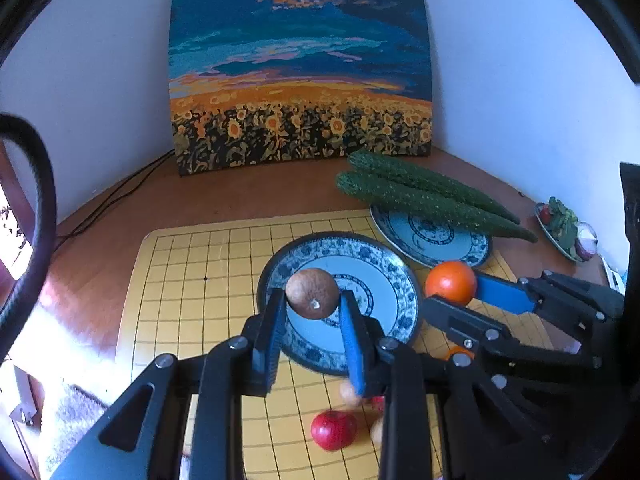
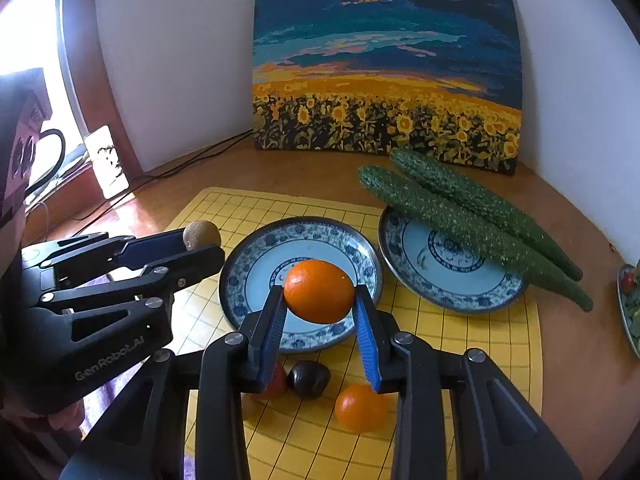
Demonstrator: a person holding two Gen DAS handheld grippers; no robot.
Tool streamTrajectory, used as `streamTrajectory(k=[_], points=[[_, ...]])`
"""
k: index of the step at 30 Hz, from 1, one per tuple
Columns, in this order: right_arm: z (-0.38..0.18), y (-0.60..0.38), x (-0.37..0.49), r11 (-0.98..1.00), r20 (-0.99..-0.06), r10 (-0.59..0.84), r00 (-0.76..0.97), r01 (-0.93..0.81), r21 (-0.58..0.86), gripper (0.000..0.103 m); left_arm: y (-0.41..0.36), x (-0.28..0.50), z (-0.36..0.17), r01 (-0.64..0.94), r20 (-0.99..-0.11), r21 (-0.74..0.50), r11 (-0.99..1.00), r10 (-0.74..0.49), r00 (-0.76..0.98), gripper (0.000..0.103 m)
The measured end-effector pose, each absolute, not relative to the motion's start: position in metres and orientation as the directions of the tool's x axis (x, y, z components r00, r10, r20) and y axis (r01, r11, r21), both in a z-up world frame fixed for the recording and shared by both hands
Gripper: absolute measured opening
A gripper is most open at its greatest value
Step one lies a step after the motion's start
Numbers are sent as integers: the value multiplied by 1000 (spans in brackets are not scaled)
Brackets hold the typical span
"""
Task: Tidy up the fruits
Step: 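Carry the potato and orange over the empty blue-and-white plate with both tools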
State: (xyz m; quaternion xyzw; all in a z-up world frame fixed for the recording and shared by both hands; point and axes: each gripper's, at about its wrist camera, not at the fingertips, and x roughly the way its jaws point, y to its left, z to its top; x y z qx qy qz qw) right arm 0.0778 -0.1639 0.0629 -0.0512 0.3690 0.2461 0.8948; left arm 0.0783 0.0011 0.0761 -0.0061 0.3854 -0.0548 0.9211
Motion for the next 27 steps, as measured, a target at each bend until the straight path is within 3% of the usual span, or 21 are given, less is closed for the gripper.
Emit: streamTrajectory(k=[27], points=[[15,-159,142,883,-758,363,541,-459,96,35,-1,146,19,73,-799,-62,995,-93,594,28]])
